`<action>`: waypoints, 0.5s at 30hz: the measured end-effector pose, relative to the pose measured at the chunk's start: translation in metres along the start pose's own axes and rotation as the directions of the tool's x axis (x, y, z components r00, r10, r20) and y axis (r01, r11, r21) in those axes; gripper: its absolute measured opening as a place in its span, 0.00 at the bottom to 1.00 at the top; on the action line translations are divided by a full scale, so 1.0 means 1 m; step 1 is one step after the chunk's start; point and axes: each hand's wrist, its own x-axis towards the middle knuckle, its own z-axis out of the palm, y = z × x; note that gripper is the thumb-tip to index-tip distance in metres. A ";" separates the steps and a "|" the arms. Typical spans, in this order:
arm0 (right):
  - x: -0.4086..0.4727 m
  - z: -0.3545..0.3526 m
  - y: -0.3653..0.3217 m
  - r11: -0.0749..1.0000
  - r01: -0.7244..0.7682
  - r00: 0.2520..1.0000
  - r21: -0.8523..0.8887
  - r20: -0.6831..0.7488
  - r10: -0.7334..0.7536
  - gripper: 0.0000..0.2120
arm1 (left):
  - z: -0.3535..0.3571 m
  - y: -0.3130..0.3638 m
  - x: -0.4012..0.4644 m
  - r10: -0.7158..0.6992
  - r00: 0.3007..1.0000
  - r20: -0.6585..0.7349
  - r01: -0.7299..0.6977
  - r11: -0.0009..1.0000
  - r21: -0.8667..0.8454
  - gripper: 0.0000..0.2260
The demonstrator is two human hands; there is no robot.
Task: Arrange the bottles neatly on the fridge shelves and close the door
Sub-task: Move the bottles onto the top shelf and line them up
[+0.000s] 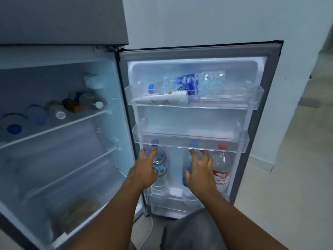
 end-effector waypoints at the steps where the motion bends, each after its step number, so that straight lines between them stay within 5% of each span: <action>1: 0.003 0.002 0.000 1.000 0.007 1.000 -0.019 -0.024 -0.007 0.37 | 0.002 -0.001 0.005 0.012 1.000 -0.009 -0.012 1.000 -0.005 0.37; 5: 0.019 0.006 -0.004 0.992 0.054 0.998 -0.111 0.021 -0.052 0.44 | 0.006 0.000 0.023 0.085 0.990 -0.111 -0.088 0.996 -0.029 0.33; 8: 0.031 0.011 -0.008 0.998 -0.049 0.986 0.049 0.160 0.041 0.41 | 0.012 0.001 0.032 0.115 0.986 -0.122 -0.120 0.992 -0.031 0.30; 15: 0.043 0.018 -0.019 0.984 -0.075 0.977 0.161 0.211 0.040 0.38 | 0.028 -0.004 0.038 0.063 0.966 -0.251 -0.093 0.990 -0.109 0.30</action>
